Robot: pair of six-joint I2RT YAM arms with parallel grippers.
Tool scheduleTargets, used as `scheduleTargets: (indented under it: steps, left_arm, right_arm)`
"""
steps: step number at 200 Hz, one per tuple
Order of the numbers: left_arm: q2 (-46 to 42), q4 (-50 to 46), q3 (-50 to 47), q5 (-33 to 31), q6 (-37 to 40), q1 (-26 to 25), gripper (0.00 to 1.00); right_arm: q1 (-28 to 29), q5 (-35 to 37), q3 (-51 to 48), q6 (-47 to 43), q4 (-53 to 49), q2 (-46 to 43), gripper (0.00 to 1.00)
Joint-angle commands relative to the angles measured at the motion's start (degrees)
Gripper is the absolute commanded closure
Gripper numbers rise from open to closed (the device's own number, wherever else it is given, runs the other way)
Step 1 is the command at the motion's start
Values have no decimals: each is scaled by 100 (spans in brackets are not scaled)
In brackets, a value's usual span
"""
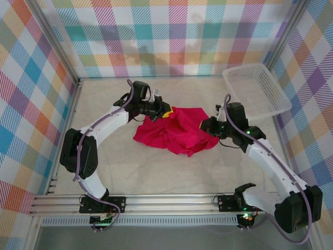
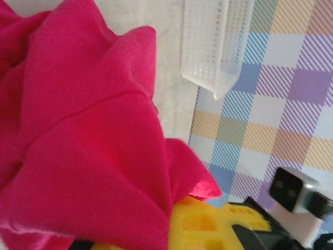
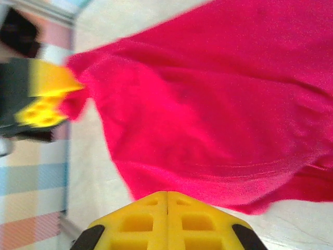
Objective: Fold the inside-out t-shirt
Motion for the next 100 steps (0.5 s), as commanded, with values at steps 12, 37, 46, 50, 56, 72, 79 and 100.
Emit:
scheduleTargets:
  steps: [12,37,46,50,56,72,79,100]
  left_arm:
    - [-374,144,158,-200,-355,-261,100]
    - [-452,117,321,-290,-495,-484,100]
    - [-434,-49,401,-371,-455,-511,100]
    - [-412,-144,457,-408,-416,-513,100]
    - [-365,-434,561,-463,-328,-513,100]
    - [-179,-1115,962,-584,38,-513,100]
    - [-109,-1285,1091,-612,144,-513,100]
    - [-16,-1236,1177,-634,142,-513,100]
  right_arm:
    - [-7,601,-29,78,188,1227,100]
    - [106,634,553,340,213,1640,100]
    - [207,768,696,358,64,1513,100]
    - [255,832,748,358,-10,1427,99]
    - [321,884,791,366,-94,1265,97]
    - [561,864,734,461,-8,810,85]
    - [674,776,661,569,126,679,82]
    - [1119,485,435,997,721,644,78]
